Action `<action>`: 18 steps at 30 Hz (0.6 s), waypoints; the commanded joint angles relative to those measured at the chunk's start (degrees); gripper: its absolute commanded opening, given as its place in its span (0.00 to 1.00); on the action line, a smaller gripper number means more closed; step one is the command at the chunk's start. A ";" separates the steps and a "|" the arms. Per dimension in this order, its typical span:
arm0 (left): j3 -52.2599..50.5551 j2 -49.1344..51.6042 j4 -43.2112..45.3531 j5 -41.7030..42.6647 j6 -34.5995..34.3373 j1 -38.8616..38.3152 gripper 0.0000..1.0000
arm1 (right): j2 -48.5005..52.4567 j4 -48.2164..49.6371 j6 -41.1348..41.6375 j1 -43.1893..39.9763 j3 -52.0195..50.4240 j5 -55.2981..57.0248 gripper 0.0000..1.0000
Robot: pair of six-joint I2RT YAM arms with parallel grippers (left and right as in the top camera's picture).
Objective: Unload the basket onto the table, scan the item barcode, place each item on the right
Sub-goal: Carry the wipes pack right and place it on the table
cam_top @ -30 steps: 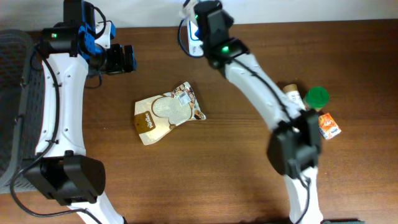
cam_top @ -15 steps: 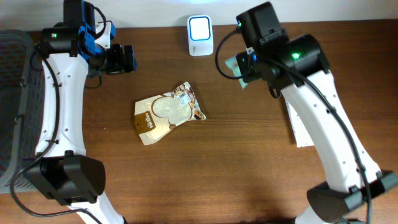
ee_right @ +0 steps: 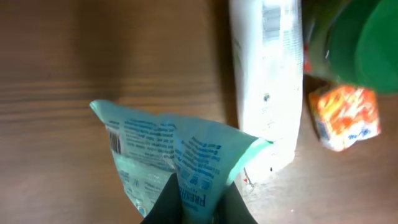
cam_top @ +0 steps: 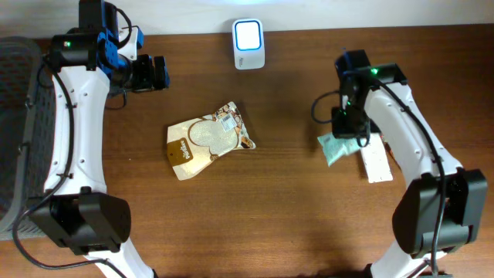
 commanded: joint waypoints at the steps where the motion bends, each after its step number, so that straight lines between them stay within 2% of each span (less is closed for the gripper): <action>1: 0.07 0.13 -0.09 0.61 1.09 0.09 0.99 | -0.13 2.49 0.76 -4.02 -5.92 -0.96 0.05; 2: 0.07 0.13 -0.07 0.59 1.11 0.09 0.99 | -0.13 3.15 0.76 -5.29 -7.34 -0.92 0.10; 4: 0.07 0.13 -0.09 0.59 1.09 0.09 0.99 | -0.13 3.23 0.76 -6.97 -7.78 -0.94 0.27; 6: 0.07 0.13 -0.07 0.59 1.09 0.09 0.99 | -0.17 2.78 0.76 -7.91 -6.97 -1.25 0.35; 10: 0.07 0.13 -0.09 0.59 1.09 0.09 0.99 | -0.24 -0.37 0.52 -7.32 0.35 -8.81 0.36; 13: 0.07 0.13 -0.07 0.59 1.09 0.09 0.99 | -0.24 0.09 0.52 -3.82 8.04 -17.79 0.41; 18: 0.07 0.15 -0.07 0.59 1.09 0.09 0.99 | 0.17 10.54 1.99 2.86 8.79 -33.27 0.42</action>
